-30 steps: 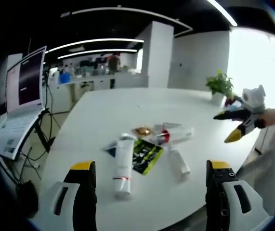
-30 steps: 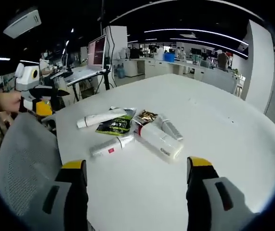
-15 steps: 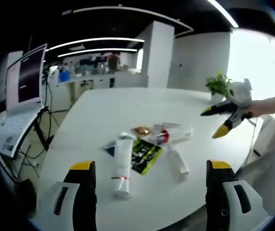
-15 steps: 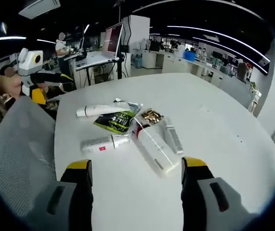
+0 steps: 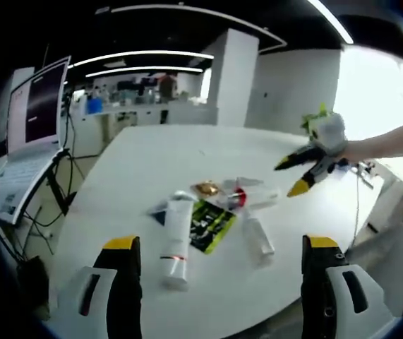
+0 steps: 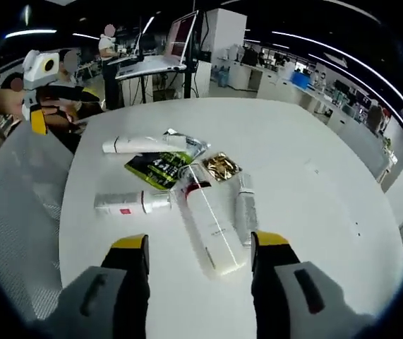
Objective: Arrange the skincare products in the storage area until every visible bottle or jar stands upright without overlapping.
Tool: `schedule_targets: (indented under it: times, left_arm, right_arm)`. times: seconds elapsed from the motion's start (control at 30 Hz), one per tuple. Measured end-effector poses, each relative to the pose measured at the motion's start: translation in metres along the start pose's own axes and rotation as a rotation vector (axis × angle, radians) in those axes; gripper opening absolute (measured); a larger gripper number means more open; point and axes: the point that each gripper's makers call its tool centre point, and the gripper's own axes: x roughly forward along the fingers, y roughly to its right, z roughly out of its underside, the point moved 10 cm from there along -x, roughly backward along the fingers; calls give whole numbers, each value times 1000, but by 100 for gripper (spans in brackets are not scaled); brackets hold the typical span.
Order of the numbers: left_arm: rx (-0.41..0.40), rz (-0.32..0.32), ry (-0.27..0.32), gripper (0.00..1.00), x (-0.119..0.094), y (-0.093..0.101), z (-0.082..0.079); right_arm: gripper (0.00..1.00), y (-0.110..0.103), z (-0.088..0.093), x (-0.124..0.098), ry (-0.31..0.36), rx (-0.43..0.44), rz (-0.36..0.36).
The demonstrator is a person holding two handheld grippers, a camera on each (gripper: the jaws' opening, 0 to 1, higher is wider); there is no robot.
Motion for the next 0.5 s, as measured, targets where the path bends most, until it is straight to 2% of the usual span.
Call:
schedule_targets:
  times: [0.1,0.33,0.5]
  left_arm:
    - [-11,-2,-2,92,0,-1,0]
    - [-32,1,-11,92,0,-1,0]
    - [-25,14,-25,92,2,1,0]
  right_arm:
    - [52,3,-2,6,-19,-22,-29]
    - [47,13,-7,25,-60,-70,-87]
    - [43,21,-10,42,-114,-122,-127]
